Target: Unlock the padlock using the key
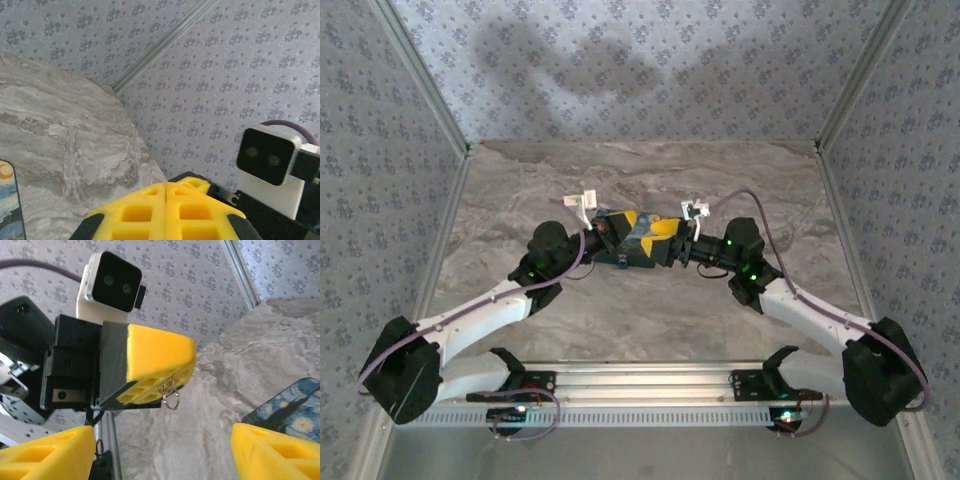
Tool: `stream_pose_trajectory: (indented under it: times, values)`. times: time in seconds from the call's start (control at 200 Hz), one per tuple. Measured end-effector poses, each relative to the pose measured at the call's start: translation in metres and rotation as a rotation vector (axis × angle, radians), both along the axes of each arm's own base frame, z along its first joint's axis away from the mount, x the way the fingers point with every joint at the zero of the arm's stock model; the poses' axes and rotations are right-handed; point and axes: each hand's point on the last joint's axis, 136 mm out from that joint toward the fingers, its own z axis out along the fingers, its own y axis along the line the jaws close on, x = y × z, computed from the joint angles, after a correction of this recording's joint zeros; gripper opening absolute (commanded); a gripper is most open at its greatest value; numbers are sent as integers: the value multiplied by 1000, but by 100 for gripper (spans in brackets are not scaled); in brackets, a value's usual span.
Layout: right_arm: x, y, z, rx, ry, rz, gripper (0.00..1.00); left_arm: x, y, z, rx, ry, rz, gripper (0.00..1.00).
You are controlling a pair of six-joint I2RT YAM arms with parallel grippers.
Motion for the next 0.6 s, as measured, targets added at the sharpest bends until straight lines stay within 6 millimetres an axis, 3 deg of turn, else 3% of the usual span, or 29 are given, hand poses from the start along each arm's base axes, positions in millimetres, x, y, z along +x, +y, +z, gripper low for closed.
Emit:
stream_pose_trajectory:
  times: [0.305, 0.6]
  values:
    - [7, 13, 8, 106, 91, 61, 72, -6, 0, 26, -108, -39, -30, 0]
    - [9, 21, 30, 158, 75, 92, 57, -12, 1, 39, -173, -57, -57, 0]
